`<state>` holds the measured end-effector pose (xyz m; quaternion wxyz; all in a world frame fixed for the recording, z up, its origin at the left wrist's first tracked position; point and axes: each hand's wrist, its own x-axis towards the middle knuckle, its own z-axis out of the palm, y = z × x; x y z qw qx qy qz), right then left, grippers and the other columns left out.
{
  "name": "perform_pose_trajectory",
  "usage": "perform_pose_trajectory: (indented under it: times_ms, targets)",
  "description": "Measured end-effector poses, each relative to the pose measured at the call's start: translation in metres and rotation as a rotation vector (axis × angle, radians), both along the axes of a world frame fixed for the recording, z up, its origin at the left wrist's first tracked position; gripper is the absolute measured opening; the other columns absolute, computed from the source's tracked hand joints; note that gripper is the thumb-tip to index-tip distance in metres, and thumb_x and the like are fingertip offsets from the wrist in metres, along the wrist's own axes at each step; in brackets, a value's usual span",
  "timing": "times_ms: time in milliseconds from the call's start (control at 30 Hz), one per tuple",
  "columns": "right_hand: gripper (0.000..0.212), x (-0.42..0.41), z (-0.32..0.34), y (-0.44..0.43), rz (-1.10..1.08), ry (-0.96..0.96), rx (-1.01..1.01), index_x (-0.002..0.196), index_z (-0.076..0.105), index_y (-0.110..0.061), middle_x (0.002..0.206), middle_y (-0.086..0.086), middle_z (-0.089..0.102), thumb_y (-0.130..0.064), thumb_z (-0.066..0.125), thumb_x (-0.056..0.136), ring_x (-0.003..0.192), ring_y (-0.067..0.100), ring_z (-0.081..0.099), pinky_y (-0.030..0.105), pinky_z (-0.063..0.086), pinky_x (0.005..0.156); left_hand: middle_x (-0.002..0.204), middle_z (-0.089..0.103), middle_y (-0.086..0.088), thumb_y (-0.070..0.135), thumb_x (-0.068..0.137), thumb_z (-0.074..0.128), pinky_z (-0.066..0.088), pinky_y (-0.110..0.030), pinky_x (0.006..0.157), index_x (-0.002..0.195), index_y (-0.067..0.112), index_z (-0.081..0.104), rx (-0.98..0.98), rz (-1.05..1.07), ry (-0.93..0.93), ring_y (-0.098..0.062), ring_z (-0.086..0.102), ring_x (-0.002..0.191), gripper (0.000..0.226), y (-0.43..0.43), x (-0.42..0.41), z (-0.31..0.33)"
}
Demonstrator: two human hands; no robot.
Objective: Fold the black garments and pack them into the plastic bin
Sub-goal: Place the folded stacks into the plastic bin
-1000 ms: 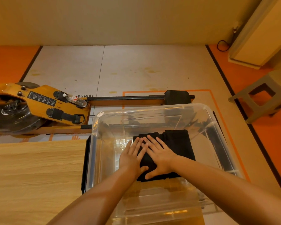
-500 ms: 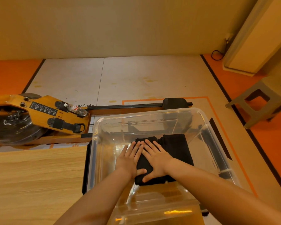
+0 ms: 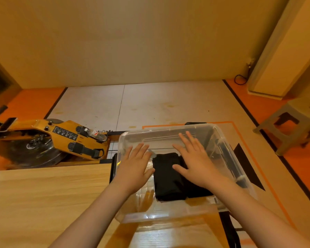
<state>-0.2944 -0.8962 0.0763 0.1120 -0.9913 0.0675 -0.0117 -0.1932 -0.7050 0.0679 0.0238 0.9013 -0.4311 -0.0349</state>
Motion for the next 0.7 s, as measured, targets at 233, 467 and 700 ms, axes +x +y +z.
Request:
perform_pose_trajectory:
  times_ms: [233,467,700]
  targets:
    - [0.053,-0.072,-0.019,-0.017,-0.397,-0.122,-0.100,0.135,0.051,-0.014,0.155,0.013,0.027,-0.034,0.062,0.088,0.147,0.029,0.009,0.042,0.002,0.117,0.158,0.025,-0.004,0.037,0.095,0.053,0.006,-0.041,0.120,0.142,0.020,0.043,-0.217,0.274,0.006,-0.020,0.012,0.148,0.051,0.049,-0.048,-0.024]
    - [0.043,-0.098,-0.021,-0.027,-0.764,-0.098,0.071,0.135,0.048,-0.021,0.139,0.011,0.047,-0.032,0.052,0.093,0.117,0.028,0.053,0.039,0.050,0.079,0.156,0.027,-0.004,0.008,0.098,0.043,0.041,-0.027,0.093,0.145,0.020,0.036,-0.576,0.500,0.261,-0.020,0.038,0.134,0.049,0.064,-0.059,-0.023]
    - [0.058,-0.094,-0.022,-0.002,-0.800,-0.103,0.124,0.143,0.030,-0.012,0.117,0.015,0.055,-0.030,0.055,0.094,0.087,0.025,0.061,0.026,0.039,0.049,0.149,0.041,-0.004,0.006,0.098,0.045,0.039,-0.022,0.083,0.149,0.016,0.031,-0.620,0.532,0.224,-0.020,0.053,0.119,0.054,0.091,-0.048,-0.028]
